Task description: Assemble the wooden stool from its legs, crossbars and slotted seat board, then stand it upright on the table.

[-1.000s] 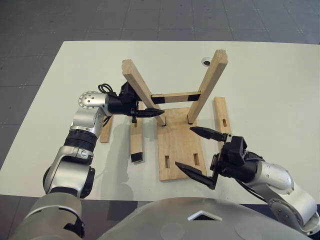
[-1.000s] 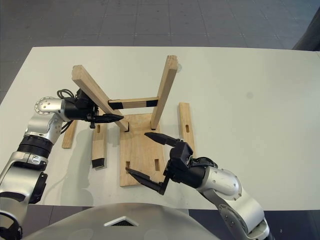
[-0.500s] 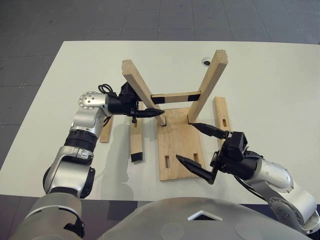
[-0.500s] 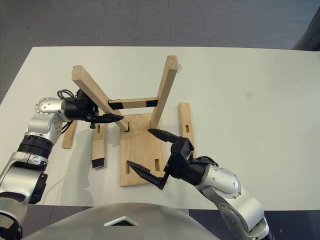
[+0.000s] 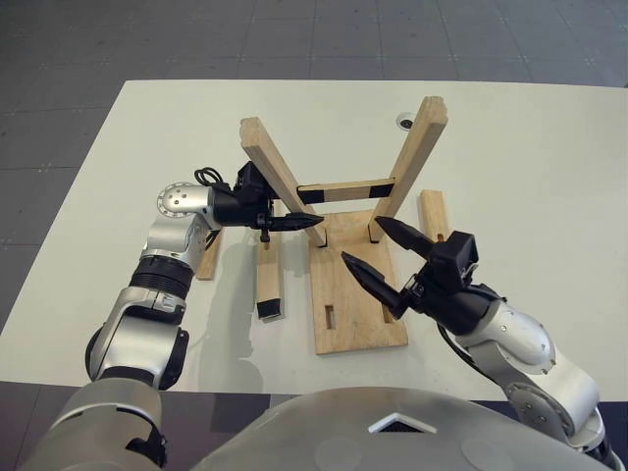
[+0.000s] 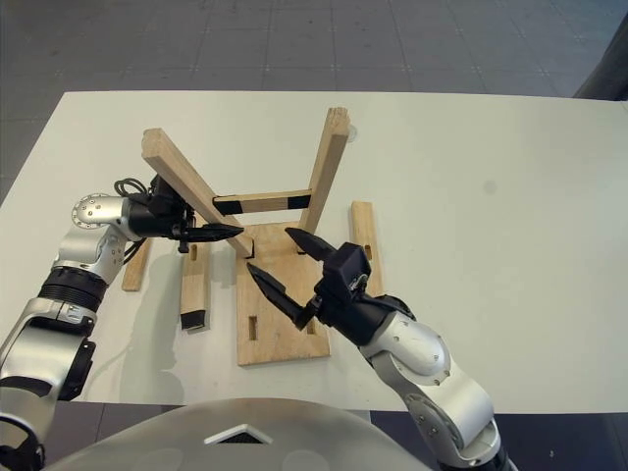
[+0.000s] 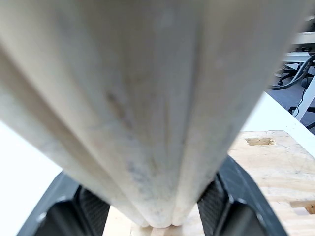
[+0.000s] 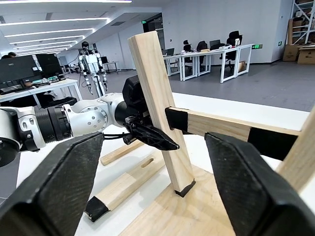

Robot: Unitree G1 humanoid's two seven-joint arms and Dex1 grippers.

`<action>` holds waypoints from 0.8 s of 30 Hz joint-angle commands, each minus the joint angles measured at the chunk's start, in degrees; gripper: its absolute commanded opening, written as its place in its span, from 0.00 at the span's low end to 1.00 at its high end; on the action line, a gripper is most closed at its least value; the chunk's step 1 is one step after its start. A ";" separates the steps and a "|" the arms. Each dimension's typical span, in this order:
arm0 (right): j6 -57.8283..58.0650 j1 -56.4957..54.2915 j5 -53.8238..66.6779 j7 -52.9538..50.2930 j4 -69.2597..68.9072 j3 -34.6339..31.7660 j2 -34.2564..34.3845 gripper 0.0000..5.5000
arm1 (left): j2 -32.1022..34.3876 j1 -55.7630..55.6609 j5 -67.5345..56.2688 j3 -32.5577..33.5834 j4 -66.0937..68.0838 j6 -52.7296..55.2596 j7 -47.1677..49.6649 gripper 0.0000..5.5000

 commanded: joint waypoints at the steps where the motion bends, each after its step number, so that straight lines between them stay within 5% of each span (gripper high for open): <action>1: 5.69 -8.73 -12.84 -10.72 1.56 10.32 9.03 0.53 | -3.05 17.21 26.63 -18.63 14.15 2.30 13.01 0.38; 5: 7.47 -14.92 -17.18 -14.44 5.88 12.56 15.32 0.41 | -3.16 17.54 26.54 -18.60 13.83 2.42 13.26 0.38; 12: 20.76 -26.90 -23.45 -26.21 17.16 7.97 29.05 0.41 | -3.33 17.42 26.49 -18.61 14.00 2.45 13.20 0.38; 24: 24.80 -43.48 -28.68 -31.11 17.44 1.46 34.89 0.41 | -3.03 18.54 26.10 -18.51 12.98 2.52 13.11 0.38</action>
